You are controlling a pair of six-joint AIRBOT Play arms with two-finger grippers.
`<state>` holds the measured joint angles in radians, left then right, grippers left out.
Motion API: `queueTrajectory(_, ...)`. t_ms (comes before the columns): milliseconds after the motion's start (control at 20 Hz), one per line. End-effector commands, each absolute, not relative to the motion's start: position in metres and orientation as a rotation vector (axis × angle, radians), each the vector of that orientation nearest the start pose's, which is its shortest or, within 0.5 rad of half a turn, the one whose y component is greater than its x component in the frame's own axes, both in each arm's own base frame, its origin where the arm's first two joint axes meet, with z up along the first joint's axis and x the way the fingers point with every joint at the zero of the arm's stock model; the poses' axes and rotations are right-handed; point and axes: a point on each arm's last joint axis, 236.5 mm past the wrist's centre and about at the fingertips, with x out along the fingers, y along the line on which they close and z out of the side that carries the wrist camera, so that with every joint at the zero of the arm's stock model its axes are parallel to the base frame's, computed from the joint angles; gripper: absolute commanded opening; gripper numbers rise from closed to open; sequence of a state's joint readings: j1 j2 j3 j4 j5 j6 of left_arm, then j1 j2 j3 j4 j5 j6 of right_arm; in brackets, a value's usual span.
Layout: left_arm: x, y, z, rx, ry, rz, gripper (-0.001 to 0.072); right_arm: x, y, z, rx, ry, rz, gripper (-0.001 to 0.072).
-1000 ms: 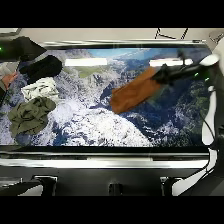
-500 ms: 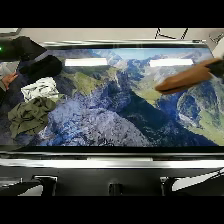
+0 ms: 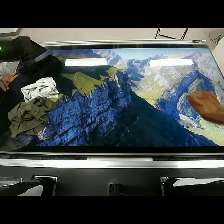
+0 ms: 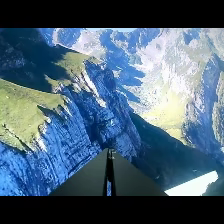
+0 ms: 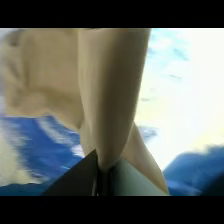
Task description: Fold the clothes and pants, and hang the long-sleeved shirts on hangers.
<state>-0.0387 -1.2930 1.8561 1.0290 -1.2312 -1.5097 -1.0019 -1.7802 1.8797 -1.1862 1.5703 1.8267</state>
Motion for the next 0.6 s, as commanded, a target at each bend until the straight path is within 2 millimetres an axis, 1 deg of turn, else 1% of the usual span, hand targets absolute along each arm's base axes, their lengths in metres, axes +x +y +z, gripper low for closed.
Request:
queueTrajectory(0,0.439,-0.132,0.301,-0.293,0.658,-0.482,0.0023,0.248,-0.333,-0.001,1.156,1.269,-0.884,0.0035)
queueTrajectory(100,0.439,-0.133,0.299,-0.292,0.665,-0.483,0.0023,0.218,-0.312,-0.017,1.146,1.316,-0.951,0.0036)
queueTrajectory(200,0.44,-0.133,0.298,-0.292,0.669,-0.483,0.0023,0.195,-0.285,-0.038,1.155,1.365,-0.971,0.0036)
queueTrajectory(250,0.44,-0.133,0.297,-0.293,0.671,-0.482,0.0023,0.185,-0.278,-0.047,1.146,1.381,-0.988,0.0037)
queueTrajectory(350,0.441,-0.133,0.296,-0.293,0.673,-0.482,0.0023,0.171,-0.273,-0.057,1.112,1.418,-1.01,0.0038)
queueTrajectory(450,0.441,-0.133,0.296,-0.293,0.673,-0.482,0.0023,0.156,-0.275,-0.058,1.064,1.469,-1.036,0.0038)
queueTrajectory(550,0.44,-0.133,0.295,-0.292,0.677,-0.483,0.0023,0.149,-0.277,-0.057,1.036,1.495,-1.048,0.0038)
